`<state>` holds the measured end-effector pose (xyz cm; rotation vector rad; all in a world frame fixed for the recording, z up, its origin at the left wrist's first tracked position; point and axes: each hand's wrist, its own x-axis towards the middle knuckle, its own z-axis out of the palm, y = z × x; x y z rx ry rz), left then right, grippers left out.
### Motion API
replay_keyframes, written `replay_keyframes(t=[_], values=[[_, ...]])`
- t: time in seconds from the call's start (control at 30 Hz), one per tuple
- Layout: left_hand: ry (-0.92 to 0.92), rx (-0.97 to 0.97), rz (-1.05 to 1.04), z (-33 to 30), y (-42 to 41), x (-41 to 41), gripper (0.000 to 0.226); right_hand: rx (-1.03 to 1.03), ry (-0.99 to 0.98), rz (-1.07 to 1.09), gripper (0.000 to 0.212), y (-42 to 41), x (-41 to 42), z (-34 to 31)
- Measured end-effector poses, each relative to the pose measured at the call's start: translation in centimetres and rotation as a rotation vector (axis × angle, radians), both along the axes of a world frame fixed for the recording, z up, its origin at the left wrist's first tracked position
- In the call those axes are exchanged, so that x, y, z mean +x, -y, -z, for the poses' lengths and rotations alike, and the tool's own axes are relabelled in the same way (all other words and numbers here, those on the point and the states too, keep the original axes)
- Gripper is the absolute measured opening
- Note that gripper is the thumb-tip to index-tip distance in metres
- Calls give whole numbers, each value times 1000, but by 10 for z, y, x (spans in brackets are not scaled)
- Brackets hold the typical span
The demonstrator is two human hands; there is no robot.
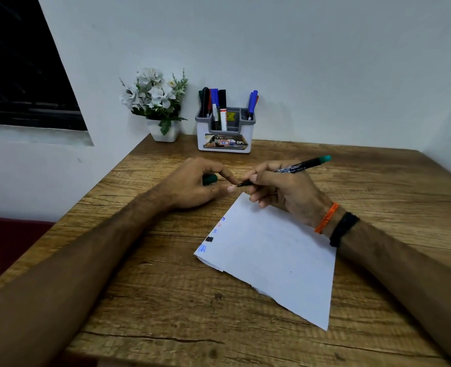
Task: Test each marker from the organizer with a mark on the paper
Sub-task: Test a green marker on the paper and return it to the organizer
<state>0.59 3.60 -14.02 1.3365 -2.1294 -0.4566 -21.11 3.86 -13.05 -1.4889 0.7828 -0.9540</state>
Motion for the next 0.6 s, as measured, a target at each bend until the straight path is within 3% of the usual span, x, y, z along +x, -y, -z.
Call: replay_keyframes(t=[0.13,0.6], values=[[-23,45,76,2,-1,-2,19,-36,-50,-27,9,-4,3,4],[50,15,124,7,-2,-6,25,-215,-238,35,13,-15,15,15]])
